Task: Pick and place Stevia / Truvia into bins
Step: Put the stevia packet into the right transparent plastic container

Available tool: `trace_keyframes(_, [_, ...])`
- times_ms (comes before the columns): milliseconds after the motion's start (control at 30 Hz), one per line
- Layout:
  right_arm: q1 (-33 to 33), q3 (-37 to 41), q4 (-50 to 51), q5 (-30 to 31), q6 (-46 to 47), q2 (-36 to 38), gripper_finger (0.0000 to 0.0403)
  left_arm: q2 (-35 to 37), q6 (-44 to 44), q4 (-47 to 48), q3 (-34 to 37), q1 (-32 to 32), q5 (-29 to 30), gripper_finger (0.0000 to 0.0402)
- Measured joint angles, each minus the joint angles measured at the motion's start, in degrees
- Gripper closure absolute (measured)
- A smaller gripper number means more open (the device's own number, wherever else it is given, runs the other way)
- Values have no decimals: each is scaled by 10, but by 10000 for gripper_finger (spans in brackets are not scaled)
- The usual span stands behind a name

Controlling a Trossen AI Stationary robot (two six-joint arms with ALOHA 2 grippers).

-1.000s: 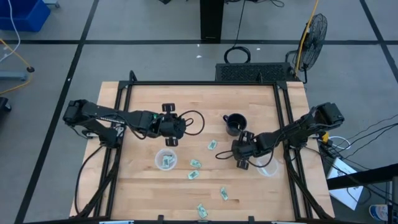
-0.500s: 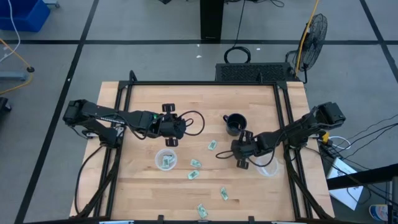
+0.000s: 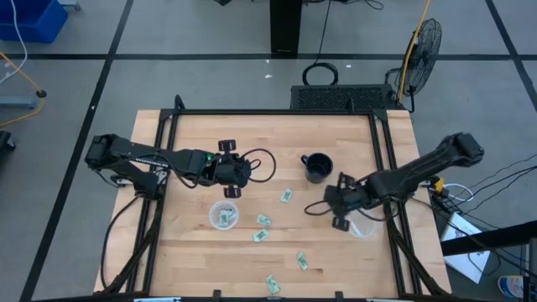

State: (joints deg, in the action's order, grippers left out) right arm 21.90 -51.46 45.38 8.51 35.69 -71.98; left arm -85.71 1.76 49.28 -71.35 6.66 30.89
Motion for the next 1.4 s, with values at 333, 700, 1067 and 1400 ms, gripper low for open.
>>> trace_keyframes(333, [105,4,143,-74,283,37,403,0,-8,0,0,0,0,277])
trace_keyframes(700, [173,118,116,-40,403,34,403,0,-8,0,0,0,-8,277])
trace_keyframes(1067, [173,179,33,-39,398,34,403,0,-11,0,0,0,-30,277])
trace_keyframes(1400, [171,188,20,-38,397,34,355,0,-12,0,0,0,-29,277])
